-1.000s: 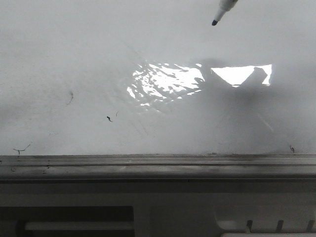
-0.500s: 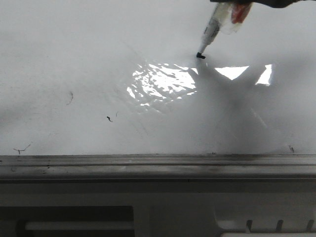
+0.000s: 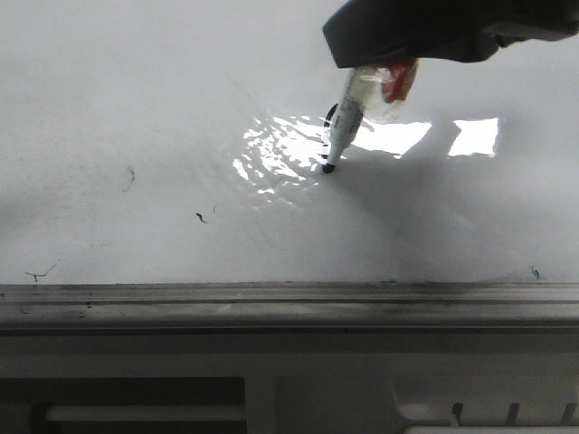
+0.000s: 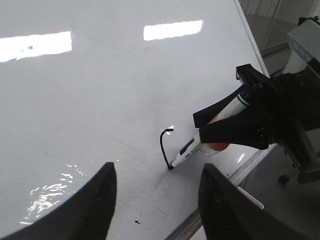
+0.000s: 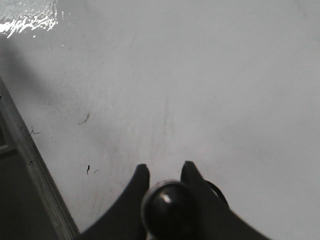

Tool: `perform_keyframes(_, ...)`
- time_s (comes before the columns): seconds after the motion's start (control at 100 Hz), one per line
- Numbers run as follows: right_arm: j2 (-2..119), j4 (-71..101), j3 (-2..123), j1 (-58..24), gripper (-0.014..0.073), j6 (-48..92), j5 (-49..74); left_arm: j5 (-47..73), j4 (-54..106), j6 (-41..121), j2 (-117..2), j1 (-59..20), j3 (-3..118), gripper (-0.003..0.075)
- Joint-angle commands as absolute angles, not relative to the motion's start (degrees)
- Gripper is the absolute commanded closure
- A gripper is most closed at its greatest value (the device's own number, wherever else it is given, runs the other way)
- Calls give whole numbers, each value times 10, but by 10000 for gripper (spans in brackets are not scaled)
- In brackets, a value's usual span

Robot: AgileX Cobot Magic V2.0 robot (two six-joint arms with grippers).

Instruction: Write number 9 on whiteboard

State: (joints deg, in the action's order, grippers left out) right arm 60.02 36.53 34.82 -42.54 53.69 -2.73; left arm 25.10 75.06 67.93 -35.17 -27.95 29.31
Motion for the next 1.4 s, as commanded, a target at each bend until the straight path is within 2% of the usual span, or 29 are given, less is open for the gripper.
perform_keyframes(0.0, 587, 363, 368, -405, 662, 539, -59, 247, 774, 675, -355, -278, 310, 385)
perform_keyframes(0.42, 588, 363, 417, -342, 662, 558, -46, 247, 774, 675, -355, -278, 310, 385)
perform_keyframes(0.65, 588, 371, 392, -341, 655, 553, 51, 247, 774, 675, -355, -278, 310, 385)
perform_keyframes(0.95, 588, 419, 315, -370, 655, 553, 30, 247, 774, 675, -355, -278, 308, 385)
perform_keyframes(1.39, 547, 419, 400, -436, 659, 553, 74, 268, 773, 675, -356, -278, 304, 385)
